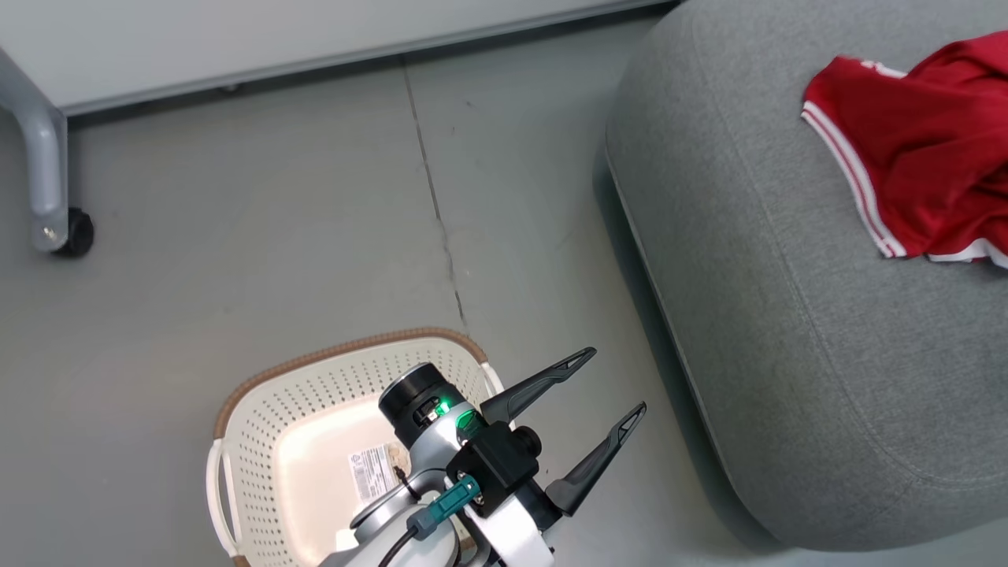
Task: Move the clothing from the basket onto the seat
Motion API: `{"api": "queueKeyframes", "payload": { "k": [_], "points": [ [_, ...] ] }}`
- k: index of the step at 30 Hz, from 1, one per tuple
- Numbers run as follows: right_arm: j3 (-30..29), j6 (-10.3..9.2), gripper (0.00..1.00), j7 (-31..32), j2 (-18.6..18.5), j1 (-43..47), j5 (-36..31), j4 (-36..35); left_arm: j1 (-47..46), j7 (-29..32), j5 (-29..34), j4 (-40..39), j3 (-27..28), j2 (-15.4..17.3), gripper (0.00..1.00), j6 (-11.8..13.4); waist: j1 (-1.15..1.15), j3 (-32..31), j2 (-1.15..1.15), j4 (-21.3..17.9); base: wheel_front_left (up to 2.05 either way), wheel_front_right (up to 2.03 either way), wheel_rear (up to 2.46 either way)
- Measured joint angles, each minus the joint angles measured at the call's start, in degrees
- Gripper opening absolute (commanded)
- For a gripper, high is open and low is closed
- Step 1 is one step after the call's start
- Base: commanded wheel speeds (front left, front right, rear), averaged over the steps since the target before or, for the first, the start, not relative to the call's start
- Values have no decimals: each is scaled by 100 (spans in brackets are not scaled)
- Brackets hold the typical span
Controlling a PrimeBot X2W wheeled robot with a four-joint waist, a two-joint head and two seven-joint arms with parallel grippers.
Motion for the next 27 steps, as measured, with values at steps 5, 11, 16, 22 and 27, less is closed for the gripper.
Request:
{"api": "queueKeyframes", "payload": {
  "k": [5, 11, 16, 22, 27],
  "points": [
    [116, -1, 100, -254, -129, 201, 320, -286, 278, -1, -3, -51, 178, -92, 100, 0, 0, -421, 0, -12, 0, 0, 0],
    [-14, -1, 100, -458, -219, 495, 673, -932, 571, 0, 7, -130, 349, -160, 100, 0, 0, -847, 0, 11, 0, 0, 0],
    [-559, -1, 100, -479, -191, 989, 444, -2260, 817, 0, 7, -191, 577, -214, 100, 0, 0, -1122, 0, 98, 0, 0, 0],
    [-1158, -1, 100, -479, 291, 1980, -29, -3816, 1037, 0, -3, -241, 880, -267, 100, 0, 0, -1378, 0, 298, 0, 0, 0],
    [-1525, -1, 100, -480, 794, 2668, -375, -4791, 1167, -1, 1, -301, 1209, -282, 100, 0, 0, -1529, 0, 528, 0, 0, 0]
  ]
}}
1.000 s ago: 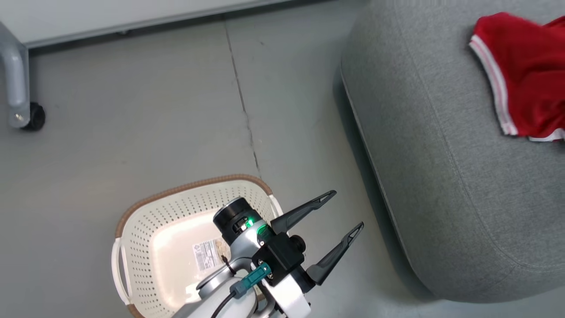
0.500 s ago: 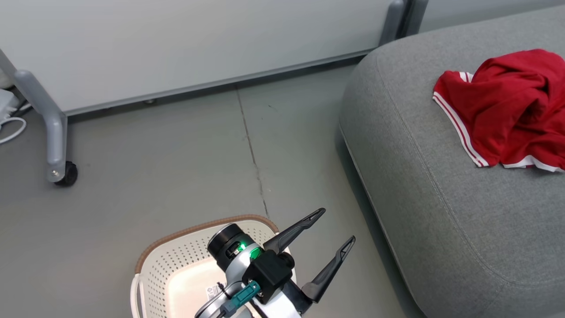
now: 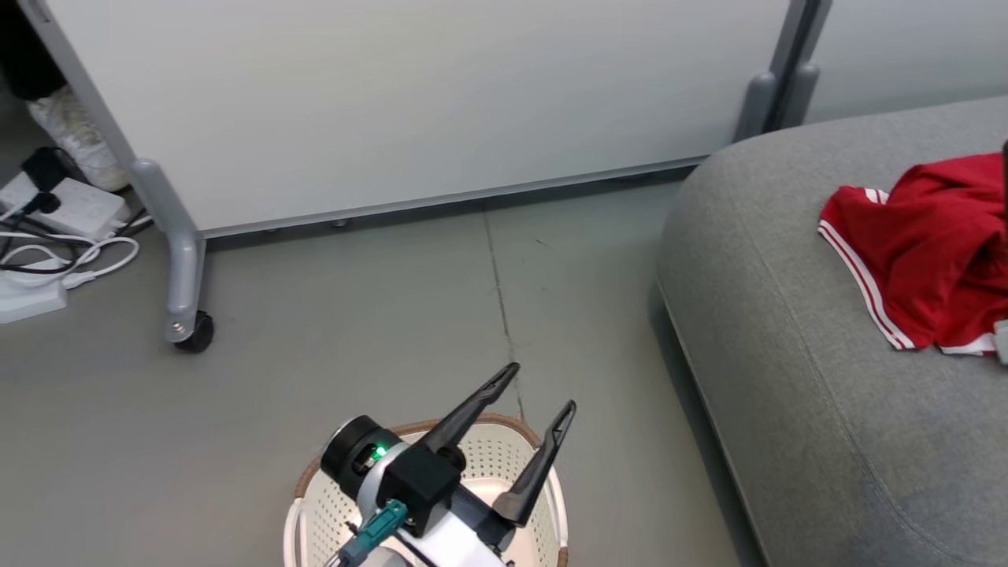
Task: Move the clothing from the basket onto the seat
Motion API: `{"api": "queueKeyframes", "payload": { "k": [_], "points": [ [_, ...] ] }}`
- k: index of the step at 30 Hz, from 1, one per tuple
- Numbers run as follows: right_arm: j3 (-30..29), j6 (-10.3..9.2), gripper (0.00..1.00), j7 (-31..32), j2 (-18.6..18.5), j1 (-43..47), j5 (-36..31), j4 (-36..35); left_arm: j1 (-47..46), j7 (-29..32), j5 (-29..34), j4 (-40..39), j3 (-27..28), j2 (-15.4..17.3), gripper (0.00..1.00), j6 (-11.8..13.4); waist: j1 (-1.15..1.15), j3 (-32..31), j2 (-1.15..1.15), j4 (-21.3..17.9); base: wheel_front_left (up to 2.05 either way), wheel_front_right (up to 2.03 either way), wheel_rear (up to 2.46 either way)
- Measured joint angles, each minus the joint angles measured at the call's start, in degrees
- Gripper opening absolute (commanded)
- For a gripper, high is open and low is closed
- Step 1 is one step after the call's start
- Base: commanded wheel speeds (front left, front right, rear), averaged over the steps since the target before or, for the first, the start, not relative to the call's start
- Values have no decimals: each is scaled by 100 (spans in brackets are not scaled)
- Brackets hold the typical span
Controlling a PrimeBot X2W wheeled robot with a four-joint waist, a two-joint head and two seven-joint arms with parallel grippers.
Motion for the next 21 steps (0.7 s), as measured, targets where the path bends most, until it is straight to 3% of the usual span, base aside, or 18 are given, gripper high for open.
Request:
{"api": "queueKeyframes", "payload": {
  "k": [8, 12, 21],
  "points": [
    [-120, 0, 100, 1, 727, 806, -464, -964, 260, 1, 2, -65, 725, -21, 100, 0, 0, -143, 0, 448, 0, 0, 0],
    [81, 0, 100, 1, 900, 1152, -832, -1140, 407, 1, 33, 15, 1183, -25, 100, 7, 0, -186, 0, 680, 0, 0, 0],
    [75, 1, 100, 1, 1764, 1890, -1099, -1234, 785, 0, -33, -342, 1720, -33, 100, 515, 0, -265, 0, 1059, 0, 0, 0]
  ]
}}
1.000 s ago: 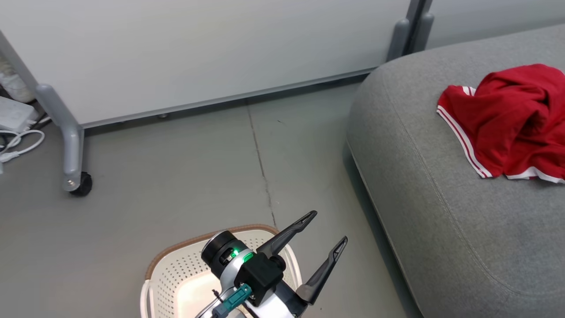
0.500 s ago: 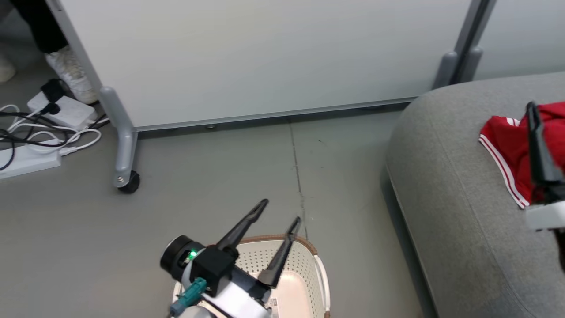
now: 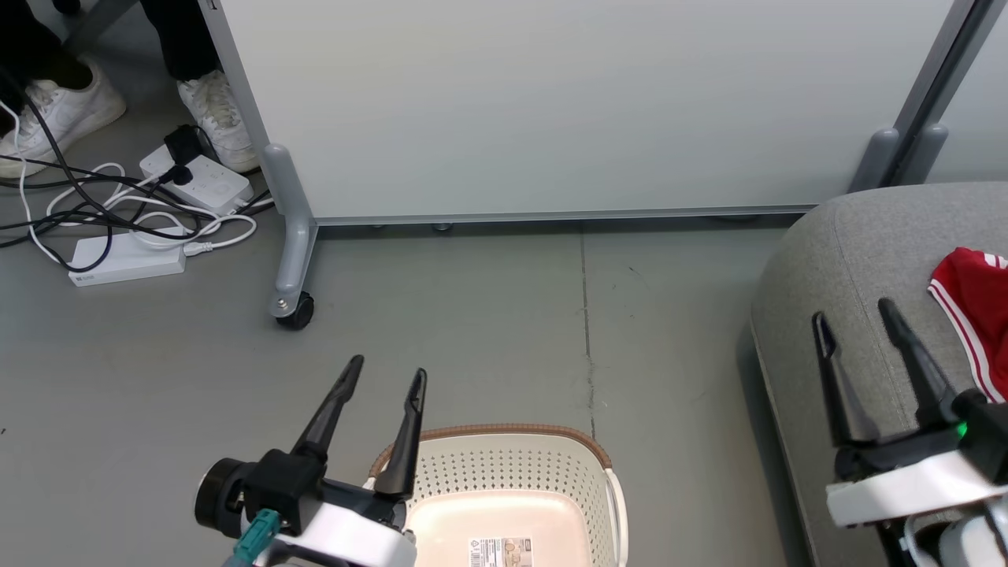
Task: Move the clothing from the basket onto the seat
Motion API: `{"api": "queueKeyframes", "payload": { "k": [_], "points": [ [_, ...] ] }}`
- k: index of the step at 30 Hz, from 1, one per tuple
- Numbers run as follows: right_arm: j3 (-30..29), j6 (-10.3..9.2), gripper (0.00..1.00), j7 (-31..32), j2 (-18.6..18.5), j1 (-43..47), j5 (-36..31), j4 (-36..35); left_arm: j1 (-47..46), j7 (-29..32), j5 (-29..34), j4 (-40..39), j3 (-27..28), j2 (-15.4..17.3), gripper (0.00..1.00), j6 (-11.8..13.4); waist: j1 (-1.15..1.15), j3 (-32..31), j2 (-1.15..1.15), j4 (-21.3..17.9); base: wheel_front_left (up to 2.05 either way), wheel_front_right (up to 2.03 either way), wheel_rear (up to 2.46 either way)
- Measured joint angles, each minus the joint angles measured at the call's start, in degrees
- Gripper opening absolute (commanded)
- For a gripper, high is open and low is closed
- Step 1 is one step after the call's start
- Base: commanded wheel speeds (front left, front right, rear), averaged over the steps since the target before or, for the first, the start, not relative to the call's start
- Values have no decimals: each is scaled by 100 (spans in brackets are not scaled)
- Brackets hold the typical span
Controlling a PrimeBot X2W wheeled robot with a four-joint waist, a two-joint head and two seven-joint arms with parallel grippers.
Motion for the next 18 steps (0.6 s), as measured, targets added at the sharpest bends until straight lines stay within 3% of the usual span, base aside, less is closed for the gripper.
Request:
{"api": "queueKeyframes", "payload": {
  "k": [6, 18],
  "points": [
    [-159, -1, 100, 0, 441, 265, -181, 276, 159, 0, -249, 93, 231, 2, 100, 88, 0, -26, 0, 14, 0, 0, 0],
    [-209, -1, 100, 0, 644, 410, -577, 567, 244, 1, -164, 367, 392, -1, 100, 225, 0, -23, 0, -69, 0, 0, 0]
  ]
}}
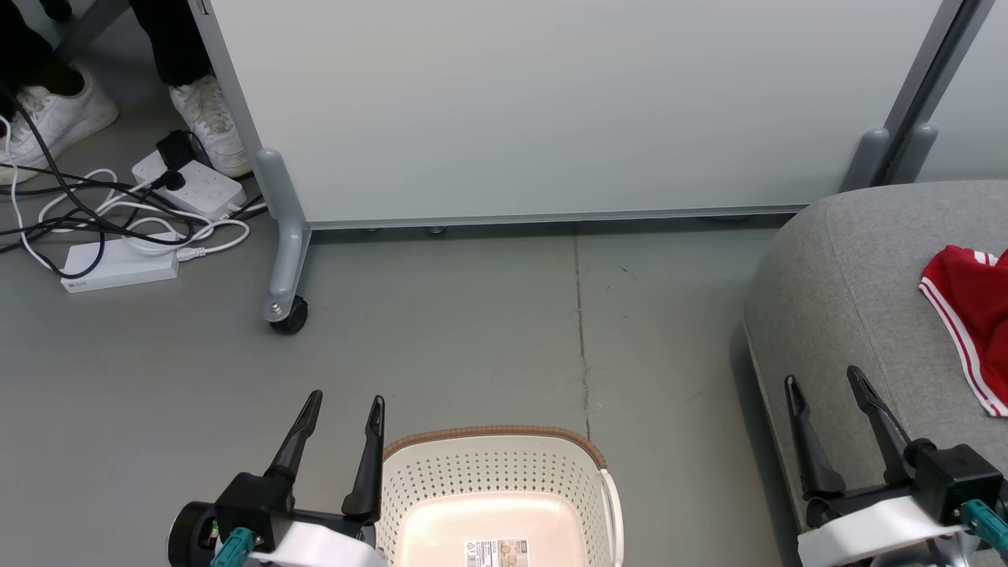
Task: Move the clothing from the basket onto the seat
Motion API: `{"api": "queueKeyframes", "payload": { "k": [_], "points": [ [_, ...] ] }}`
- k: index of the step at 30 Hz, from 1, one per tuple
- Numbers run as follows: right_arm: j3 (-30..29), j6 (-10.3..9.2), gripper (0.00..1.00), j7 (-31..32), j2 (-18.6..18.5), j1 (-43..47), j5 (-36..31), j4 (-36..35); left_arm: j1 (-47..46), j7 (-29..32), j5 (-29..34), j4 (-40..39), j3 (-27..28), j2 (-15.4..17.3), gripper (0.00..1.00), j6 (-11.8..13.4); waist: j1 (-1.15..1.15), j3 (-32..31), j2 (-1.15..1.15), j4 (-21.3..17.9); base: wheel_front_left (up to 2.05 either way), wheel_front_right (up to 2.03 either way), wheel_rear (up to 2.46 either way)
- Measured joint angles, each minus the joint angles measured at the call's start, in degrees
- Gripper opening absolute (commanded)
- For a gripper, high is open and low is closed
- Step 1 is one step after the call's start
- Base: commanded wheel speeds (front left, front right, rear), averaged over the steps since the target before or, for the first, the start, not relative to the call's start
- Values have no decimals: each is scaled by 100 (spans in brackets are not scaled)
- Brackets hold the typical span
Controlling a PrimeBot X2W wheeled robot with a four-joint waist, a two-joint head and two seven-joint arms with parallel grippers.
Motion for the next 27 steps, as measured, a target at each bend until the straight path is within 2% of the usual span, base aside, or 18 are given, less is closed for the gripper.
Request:
{"api": "queueKeyframes", "payload": {
  "k": [27],
  "points": [
    [16, 0, 100, 0, -4, -63, -10, 49, -74, 0, 120, 55, -145, -2, 100, -36, 0, 76, 0, -5, 0, 0, 0]
  ]
}}
